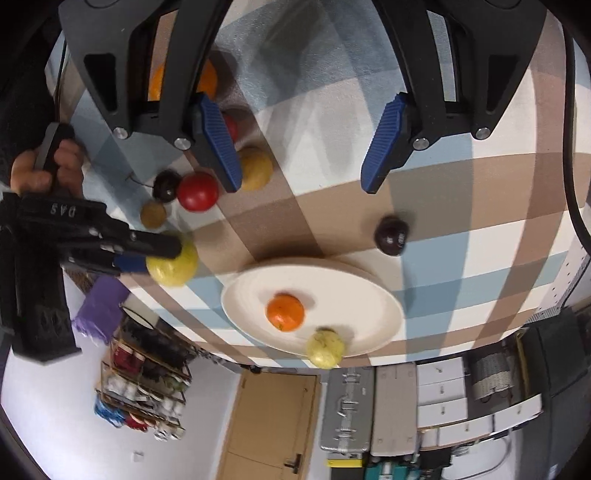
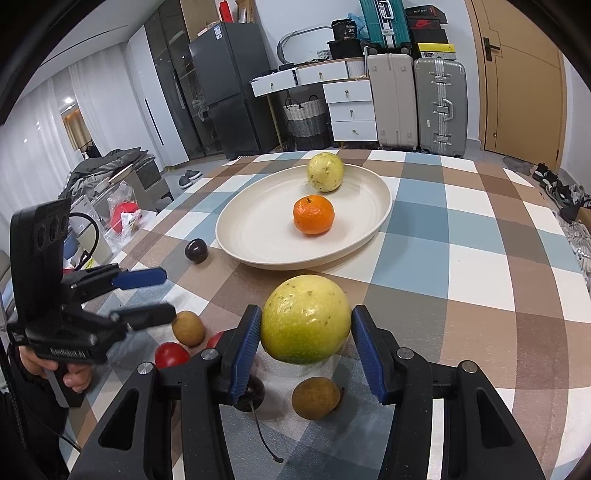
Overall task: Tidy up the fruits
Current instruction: 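Grasp the pomelo with the right gripper while the left gripper grasps a brown kiwi, then carry pomelo and kiwi into the white plate and open both grippers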
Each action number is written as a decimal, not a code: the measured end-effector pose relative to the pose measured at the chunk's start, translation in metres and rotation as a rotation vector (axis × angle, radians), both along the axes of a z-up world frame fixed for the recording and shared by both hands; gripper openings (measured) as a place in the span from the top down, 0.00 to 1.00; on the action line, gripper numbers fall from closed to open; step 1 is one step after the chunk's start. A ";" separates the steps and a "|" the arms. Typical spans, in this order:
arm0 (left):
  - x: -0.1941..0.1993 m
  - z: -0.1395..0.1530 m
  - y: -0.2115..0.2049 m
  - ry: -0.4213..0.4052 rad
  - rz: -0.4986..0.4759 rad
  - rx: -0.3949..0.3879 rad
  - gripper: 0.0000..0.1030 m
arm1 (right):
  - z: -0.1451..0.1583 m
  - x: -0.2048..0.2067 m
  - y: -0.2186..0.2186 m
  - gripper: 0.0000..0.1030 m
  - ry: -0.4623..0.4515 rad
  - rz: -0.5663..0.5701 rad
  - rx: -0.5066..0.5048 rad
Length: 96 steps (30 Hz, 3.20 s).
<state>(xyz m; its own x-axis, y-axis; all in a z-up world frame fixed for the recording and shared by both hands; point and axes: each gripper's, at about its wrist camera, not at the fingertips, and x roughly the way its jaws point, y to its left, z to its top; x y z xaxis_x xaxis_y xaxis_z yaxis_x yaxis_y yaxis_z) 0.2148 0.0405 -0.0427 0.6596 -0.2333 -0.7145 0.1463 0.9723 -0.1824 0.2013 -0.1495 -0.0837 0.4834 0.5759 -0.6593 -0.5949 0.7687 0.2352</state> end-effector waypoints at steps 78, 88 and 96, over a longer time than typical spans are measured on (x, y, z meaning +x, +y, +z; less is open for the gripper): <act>0.065 0.051 0.003 -0.319 0.167 0.035 0.78 | 0.031 0.057 0.027 0.51 -0.053 -0.082 0.037; 0.081 0.033 0.006 -0.295 0.179 0.039 0.78 | 0.013 0.071 0.044 0.50 -0.025 -0.069 0.007; 0.084 0.029 0.007 -0.289 0.173 0.050 0.77 | 0.004 0.077 0.052 0.50 -0.013 -0.068 -0.012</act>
